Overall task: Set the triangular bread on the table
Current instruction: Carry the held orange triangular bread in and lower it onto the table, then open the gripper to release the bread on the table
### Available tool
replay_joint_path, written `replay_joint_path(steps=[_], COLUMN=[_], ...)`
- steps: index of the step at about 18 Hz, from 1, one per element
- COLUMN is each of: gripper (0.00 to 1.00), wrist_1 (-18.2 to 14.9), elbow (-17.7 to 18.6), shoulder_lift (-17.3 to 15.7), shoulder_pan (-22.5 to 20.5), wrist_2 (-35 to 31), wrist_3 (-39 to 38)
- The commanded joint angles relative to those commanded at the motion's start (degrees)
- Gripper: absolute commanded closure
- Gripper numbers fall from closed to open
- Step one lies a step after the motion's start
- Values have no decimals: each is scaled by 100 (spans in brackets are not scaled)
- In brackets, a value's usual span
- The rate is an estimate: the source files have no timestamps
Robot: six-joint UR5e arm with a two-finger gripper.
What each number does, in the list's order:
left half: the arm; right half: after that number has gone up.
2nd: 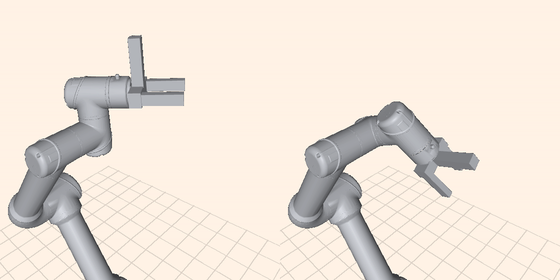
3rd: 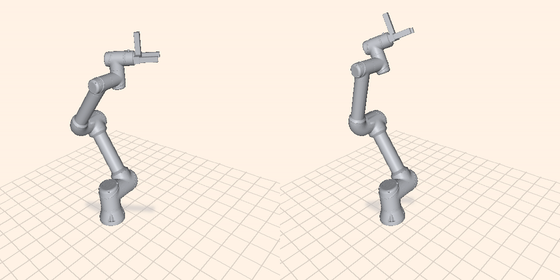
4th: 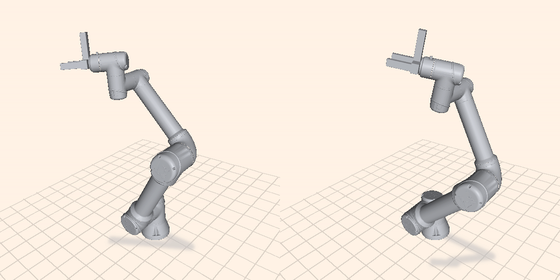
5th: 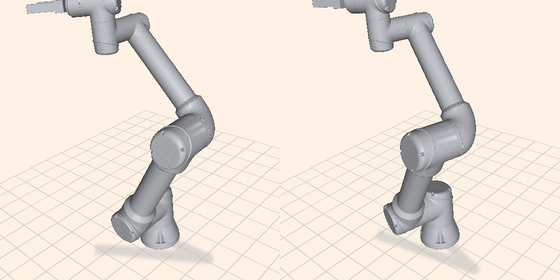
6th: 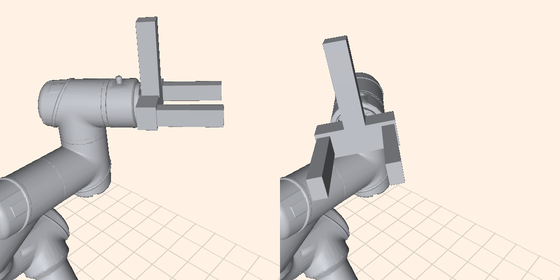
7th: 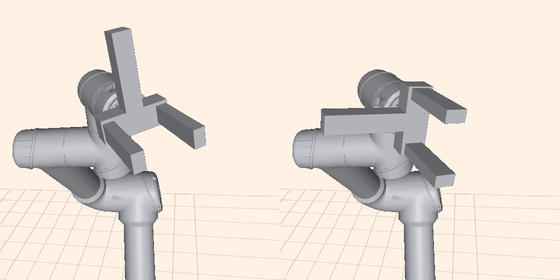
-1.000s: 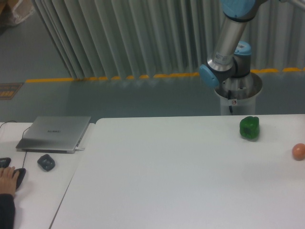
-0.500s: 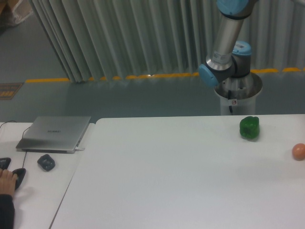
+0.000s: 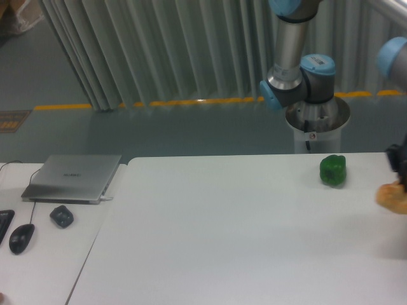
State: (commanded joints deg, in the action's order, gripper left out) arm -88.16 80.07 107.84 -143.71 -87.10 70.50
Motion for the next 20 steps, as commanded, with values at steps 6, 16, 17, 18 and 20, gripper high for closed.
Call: replay_joint_path(steps=[6,16,17,18,20], gripper=[82,81,81,81,80], wrist_1=[1055,2126,2180,2180,2180], elbow=[650,862,870,870,879], shoulder_lift=[140,483,501,510,527], shoulder_pan=[976,1522,1530,1539,1539], wrist_2=[-500,-1177,-1178,-1178,-1186], wrist_3=[-950,-1513,-1522,-1531,-1531])
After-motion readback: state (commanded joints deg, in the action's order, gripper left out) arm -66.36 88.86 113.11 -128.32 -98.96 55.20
